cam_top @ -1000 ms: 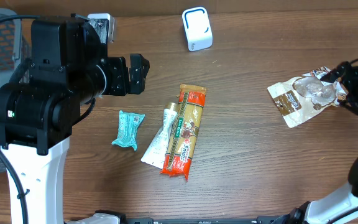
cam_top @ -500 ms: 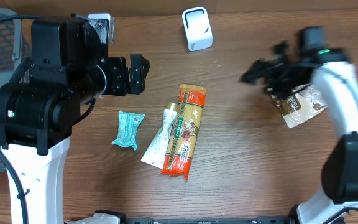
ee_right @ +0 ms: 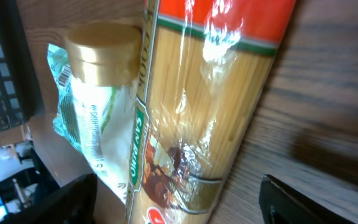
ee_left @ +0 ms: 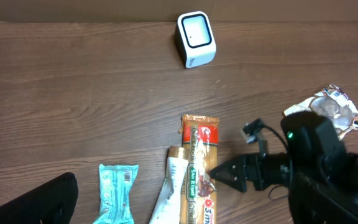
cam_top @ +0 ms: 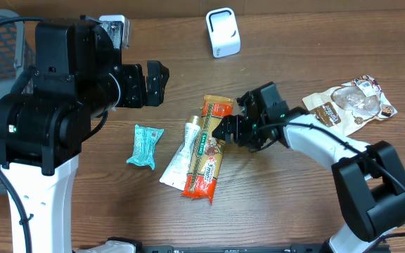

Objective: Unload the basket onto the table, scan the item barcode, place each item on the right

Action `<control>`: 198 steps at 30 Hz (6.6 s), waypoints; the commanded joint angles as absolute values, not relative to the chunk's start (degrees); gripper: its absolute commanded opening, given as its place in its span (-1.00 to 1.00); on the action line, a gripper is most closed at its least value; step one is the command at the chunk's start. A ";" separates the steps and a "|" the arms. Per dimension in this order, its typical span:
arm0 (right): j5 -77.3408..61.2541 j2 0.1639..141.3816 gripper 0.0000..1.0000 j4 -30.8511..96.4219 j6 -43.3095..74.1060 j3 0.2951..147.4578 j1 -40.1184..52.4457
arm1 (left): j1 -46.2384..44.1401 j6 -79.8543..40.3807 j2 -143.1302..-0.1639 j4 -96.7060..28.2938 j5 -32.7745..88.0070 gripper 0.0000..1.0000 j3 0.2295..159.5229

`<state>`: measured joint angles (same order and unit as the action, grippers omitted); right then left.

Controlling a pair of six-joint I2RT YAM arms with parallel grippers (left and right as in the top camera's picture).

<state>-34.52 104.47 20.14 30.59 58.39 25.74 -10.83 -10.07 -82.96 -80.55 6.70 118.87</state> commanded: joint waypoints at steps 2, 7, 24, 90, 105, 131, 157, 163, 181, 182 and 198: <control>-34.02 103.81 0.60 14.81 38.13 54.52 26.74 | -10.90 -8.80 -83.15 -80.38 7.09 1.00 119.24; -30.89 105.30 0.49 13.54 42.46 53.71 28.69 | -10.90 -8.80 -83.15 -80.36 7.09 0.99 119.24; -26.65 111.35 -0.74 7.94 56.16 53.69 35.42 | -10.90 -8.80 -83.15 -80.38 7.09 0.99 119.24; -12.10 112.20 0.51 67.37 6.55 93.08 33.74 | -10.90 -8.80 -83.15 -80.36 7.09 0.99 119.24; -27.40 112.31 0.53 61.58 -6.07 79.15 23.90 | -10.90 -8.80 -83.15 -80.36 7.07 0.99 119.24; -34.44 114.65 -0.92 50.81 -1.52 71.16 23.88 | -10.90 -8.78 -83.15 -80.38 7.07 0.99 119.24; 22.55 115.31 0.15 71.37 25.34 87.39 49.41 | -10.90 -8.80 -83.15 -80.38 7.09 0.99 119.24; 17.61 114.56 0.43 70.41 25.30 88.71 47.59 | -10.90 -8.80 -83.15 -80.36 7.07 1.00 119.24; -22.74 106.78 0.86 62.94 -6.07 78.00 29.30 | -10.90 -8.80 -83.15 -80.38 7.09 0.99 119.24; -22.24 106.78 0.86 61.56 -6.04 76.40 29.32 | -10.90 -8.80 -83.15 -80.36 7.09 0.99 119.24; -23.81 106.78 0.11 43.97 -1.93 63.90 27.86 | -10.87 -8.80 -83.15 -80.36 7.09 0.99 119.24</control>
